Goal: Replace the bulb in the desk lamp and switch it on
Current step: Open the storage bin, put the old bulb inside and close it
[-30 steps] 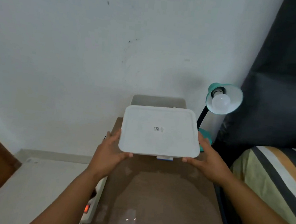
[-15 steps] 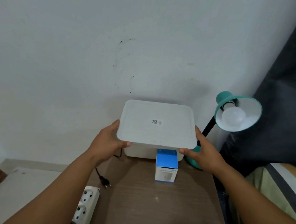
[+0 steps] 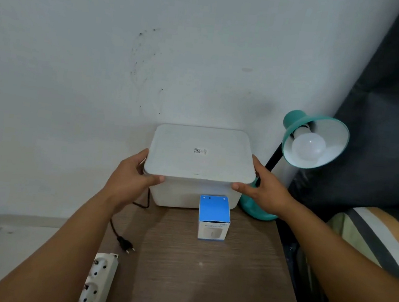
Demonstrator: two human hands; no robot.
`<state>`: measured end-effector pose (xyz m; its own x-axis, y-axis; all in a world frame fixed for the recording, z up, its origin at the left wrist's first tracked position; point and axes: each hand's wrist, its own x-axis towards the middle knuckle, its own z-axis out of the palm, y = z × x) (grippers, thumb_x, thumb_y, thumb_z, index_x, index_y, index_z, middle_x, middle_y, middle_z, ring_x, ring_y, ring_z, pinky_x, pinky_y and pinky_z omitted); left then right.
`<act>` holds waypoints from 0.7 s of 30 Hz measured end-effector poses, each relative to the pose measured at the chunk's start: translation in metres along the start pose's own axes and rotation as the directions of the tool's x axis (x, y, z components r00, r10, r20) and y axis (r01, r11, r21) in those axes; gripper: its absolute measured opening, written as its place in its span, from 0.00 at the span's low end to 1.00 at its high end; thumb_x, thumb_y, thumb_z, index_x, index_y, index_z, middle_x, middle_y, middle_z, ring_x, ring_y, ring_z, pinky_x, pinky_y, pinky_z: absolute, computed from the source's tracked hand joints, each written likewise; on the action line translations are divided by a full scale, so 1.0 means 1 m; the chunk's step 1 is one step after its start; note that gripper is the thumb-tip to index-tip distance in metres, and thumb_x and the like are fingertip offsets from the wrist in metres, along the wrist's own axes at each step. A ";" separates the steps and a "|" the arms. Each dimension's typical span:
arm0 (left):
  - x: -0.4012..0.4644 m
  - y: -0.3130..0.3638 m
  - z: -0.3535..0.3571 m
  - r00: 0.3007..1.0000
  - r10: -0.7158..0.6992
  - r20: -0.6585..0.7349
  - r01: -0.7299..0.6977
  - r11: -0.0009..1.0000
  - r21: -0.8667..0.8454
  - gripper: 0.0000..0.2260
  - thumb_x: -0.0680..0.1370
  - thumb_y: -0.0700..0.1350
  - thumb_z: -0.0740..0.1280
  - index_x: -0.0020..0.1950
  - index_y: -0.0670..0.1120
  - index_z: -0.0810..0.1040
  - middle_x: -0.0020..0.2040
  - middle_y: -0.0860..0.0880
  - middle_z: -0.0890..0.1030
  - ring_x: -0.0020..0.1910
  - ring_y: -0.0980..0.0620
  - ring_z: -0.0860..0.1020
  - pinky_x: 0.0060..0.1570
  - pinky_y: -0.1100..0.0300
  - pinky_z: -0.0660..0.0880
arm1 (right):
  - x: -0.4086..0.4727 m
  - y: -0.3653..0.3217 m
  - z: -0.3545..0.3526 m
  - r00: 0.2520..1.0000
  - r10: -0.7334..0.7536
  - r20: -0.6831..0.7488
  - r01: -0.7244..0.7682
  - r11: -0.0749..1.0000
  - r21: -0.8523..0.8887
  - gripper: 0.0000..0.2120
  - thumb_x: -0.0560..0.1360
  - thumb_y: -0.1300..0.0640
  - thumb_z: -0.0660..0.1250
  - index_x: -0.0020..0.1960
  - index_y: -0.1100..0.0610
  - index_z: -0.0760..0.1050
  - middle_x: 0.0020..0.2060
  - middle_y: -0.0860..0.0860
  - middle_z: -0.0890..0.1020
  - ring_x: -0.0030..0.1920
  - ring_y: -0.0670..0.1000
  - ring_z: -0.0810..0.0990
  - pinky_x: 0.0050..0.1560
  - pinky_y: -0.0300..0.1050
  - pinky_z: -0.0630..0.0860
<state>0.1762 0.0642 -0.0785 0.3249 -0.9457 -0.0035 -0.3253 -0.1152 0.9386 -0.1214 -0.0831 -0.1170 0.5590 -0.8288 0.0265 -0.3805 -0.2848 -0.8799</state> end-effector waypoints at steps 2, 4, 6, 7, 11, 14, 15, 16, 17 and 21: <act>-0.001 0.000 0.000 1.000 -0.011 -0.001 0.011 1.000 -0.015 0.26 0.74 0.35 0.74 0.63 0.61 0.76 0.56 0.65 0.83 0.56 0.65 0.81 0.53 0.67 0.77 | 0.000 -0.001 0.001 1.000 0.009 0.004 -0.009 1.000 0.002 0.36 0.70 0.47 0.77 0.72 0.37 0.63 0.63 0.36 0.78 0.65 0.34 0.73 0.69 0.40 0.69; -0.002 0.000 0.000 1.000 -0.014 -0.003 0.014 1.000 -0.016 0.25 0.74 0.35 0.74 0.63 0.61 0.76 0.56 0.64 0.83 0.56 0.64 0.81 0.55 0.63 0.76 | -0.001 -0.002 0.000 1.000 0.017 0.019 -0.017 1.000 0.001 0.38 0.69 0.43 0.77 0.73 0.39 0.64 0.63 0.36 0.78 0.65 0.35 0.73 0.71 0.44 0.69; -0.002 0.001 0.001 1.000 -0.013 -0.008 0.013 1.000 -0.012 0.24 0.75 0.35 0.74 0.61 0.62 0.77 0.56 0.64 0.83 0.55 0.65 0.81 0.55 0.62 0.77 | -0.001 -0.003 0.000 0.999 0.027 0.036 -0.027 1.000 0.005 0.43 0.65 0.35 0.77 0.75 0.39 0.62 0.64 0.36 0.78 0.67 0.38 0.73 0.72 0.48 0.69; -0.002 0.001 0.001 1.000 -0.010 -0.007 0.010 1.000 -0.012 0.24 0.75 0.36 0.74 0.61 0.61 0.77 0.56 0.64 0.83 0.55 0.64 0.81 0.55 0.62 0.77 | -0.002 -0.003 -0.001 0.999 0.029 0.043 -0.029 1.000 0.010 0.45 0.63 0.33 0.77 0.75 0.39 0.62 0.65 0.36 0.78 0.67 0.39 0.74 0.73 0.50 0.69; -0.003 0.002 0.000 1.000 -0.007 -0.008 0.007 0.999 -0.038 0.23 0.75 0.36 0.73 0.65 0.56 0.77 0.57 0.60 0.84 0.57 0.62 0.81 0.53 0.65 0.78 | -0.003 -0.008 -0.003 0.999 0.020 0.046 -0.021 0.999 0.030 0.44 0.63 0.34 0.77 0.74 0.39 0.63 0.64 0.37 0.78 0.66 0.40 0.75 0.72 0.51 0.70; -0.003 -0.001 -0.001 1.000 -0.006 -0.010 0.006 0.999 -0.046 0.23 0.75 0.36 0.73 0.66 0.54 0.77 0.58 0.58 0.83 0.58 0.60 0.81 0.56 0.61 0.78 | -0.002 -0.011 -0.001 0.999 0.020 0.037 -0.021 0.999 0.029 0.40 0.67 0.41 0.77 0.74 0.40 0.63 0.64 0.37 0.79 0.66 0.39 0.75 0.71 0.49 0.71; -0.003 -0.002 -0.002 1.000 -0.012 -0.008 0.011 0.999 -0.041 0.23 0.75 0.36 0.73 0.66 0.55 0.77 0.59 0.58 0.83 0.58 0.60 0.81 0.58 0.59 0.78 | -0.001 -0.011 0.000 0.999 0.025 0.037 -0.026 0.999 0.028 0.39 0.68 0.43 0.78 0.75 0.41 0.63 0.63 0.37 0.79 0.65 0.38 0.75 0.71 0.48 0.71; -0.003 -0.004 -0.002 1.000 -0.020 -0.004 0.020 0.999 -0.037 0.23 0.76 0.36 0.73 0.67 0.55 0.77 0.59 0.58 0.83 0.59 0.60 0.80 0.60 0.57 0.77 | -0.001 -0.011 0.001 0.999 0.035 0.036 -0.036 0.999 0.026 0.39 0.69 0.44 0.78 0.75 0.41 0.63 0.63 0.37 0.79 0.65 0.38 0.75 0.71 0.48 0.71; -0.002 -0.005 -0.003 1.000 -0.029 0.003 0.029 0.999 -0.032 0.23 0.76 0.37 0.73 0.68 0.55 0.76 0.60 0.58 0.83 0.60 0.59 0.80 0.62 0.56 0.76 | 0.000 -0.010 0.001 0.998 0.044 0.037 -0.045 0.999 0.026 0.38 0.69 0.44 0.78 0.75 0.41 0.63 0.63 0.37 0.79 0.65 0.38 0.75 0.71 0.49 0.71; -0.001 -0.005 -0.004 0.999 -0.035 0.021 0.035 0.999 -0.008 0.24 0.76 0.38 0.73 0.70 0.53 0.75 0.61 0.57 0.82 0.61 0.59 0.80 0.64 0.55 0.75 | 0.000 -0.008 -0.002 0.997 0.047 0.054 -0.048 0.998 0.033 0.40 0.67 0.40 0.78 0.74 0.40 0.63 0.64 0.36 0.78 0.67 0.39 0.74 0.72 0.51 0.69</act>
<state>0.1809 0.0666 -0.0817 0.3170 -0.9474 -0.0438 -0.3061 -0.1459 0.9407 -0.1195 -0.0816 -0.1088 0.5796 -0.8139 -0.0403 -0.3828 -0.2283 -0.8952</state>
